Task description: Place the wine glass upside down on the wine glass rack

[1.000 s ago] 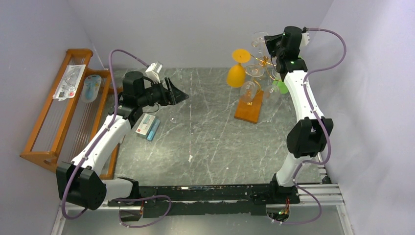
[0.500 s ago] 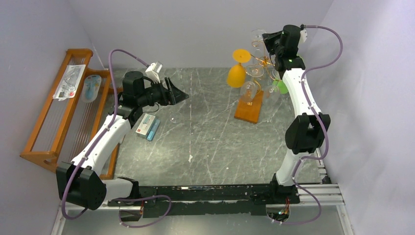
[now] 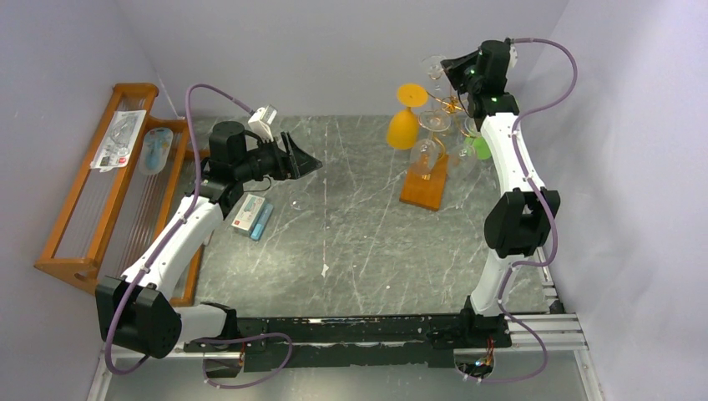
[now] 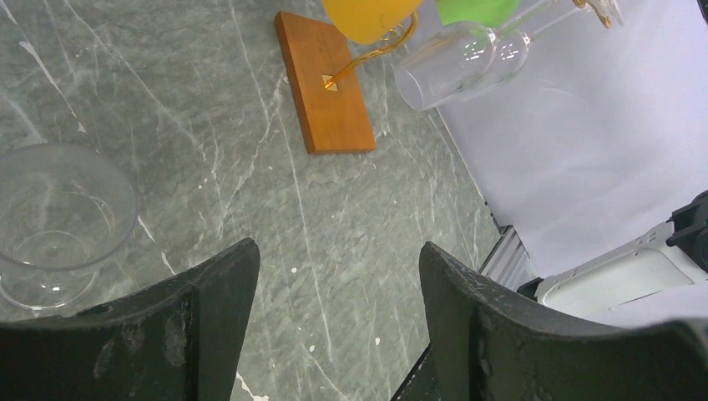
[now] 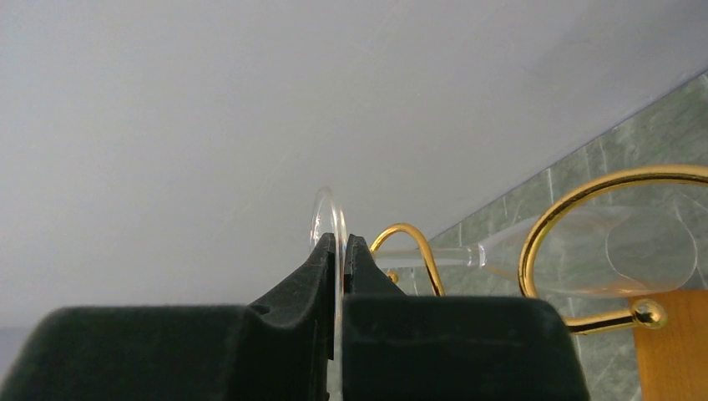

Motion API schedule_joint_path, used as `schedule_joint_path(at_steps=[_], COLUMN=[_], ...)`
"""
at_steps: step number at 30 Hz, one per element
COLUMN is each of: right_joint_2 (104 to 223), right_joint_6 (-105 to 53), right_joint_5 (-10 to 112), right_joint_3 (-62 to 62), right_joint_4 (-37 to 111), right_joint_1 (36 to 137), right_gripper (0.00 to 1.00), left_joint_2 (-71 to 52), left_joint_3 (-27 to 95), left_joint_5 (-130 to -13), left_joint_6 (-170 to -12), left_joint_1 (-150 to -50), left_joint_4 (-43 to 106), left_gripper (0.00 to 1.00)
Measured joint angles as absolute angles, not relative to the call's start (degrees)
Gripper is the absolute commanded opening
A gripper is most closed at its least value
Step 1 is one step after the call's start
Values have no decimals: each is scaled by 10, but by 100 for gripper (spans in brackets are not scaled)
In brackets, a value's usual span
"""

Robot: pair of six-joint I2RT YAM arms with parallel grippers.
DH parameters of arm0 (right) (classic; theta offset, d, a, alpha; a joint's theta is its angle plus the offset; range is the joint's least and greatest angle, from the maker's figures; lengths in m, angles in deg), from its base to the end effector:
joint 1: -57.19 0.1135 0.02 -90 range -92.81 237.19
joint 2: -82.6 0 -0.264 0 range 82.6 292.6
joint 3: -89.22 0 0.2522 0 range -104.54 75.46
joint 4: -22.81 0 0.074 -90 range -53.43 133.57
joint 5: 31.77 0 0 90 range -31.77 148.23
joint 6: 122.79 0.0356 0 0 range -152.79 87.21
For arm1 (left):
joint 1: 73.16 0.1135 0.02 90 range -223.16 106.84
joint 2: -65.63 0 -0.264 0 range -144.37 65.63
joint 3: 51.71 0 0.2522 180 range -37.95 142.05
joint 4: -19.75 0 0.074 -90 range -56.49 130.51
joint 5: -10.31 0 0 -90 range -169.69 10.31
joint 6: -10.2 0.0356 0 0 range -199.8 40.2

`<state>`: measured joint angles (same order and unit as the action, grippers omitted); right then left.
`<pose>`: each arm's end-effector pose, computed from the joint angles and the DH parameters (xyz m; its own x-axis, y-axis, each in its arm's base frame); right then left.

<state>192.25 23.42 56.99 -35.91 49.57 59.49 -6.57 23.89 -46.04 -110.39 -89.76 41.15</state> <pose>0.4589 0.0192 0.4080 -0.1597 0.8251 -0.5419 0.1283 0.5616 0.8174 0.2719 -0.1016 0.3478 -0.6330 -0.2534 -0.7316 0.4888 0.6020 -0.6314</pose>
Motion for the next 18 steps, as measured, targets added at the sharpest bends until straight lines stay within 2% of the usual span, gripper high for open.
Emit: schedule_joint_path(at_steps=[9,18], right_joint_2=[1922,1922], right_joint_6=[212,189], right_joint_5=[563,567], right_joint_3=[-370,-396], right_joint_4=[529,568], right_joint_1=[595,595], right_gripper=[0,11], left_joint_2=[-66,-66], left_joint_3=[239,239], left_joint_5=[-461,-465], left_joint_6=[-1104,-1100], left_joint_1=[-898,-898], left_joint_4=[412,420], left_gripper=[74,73])
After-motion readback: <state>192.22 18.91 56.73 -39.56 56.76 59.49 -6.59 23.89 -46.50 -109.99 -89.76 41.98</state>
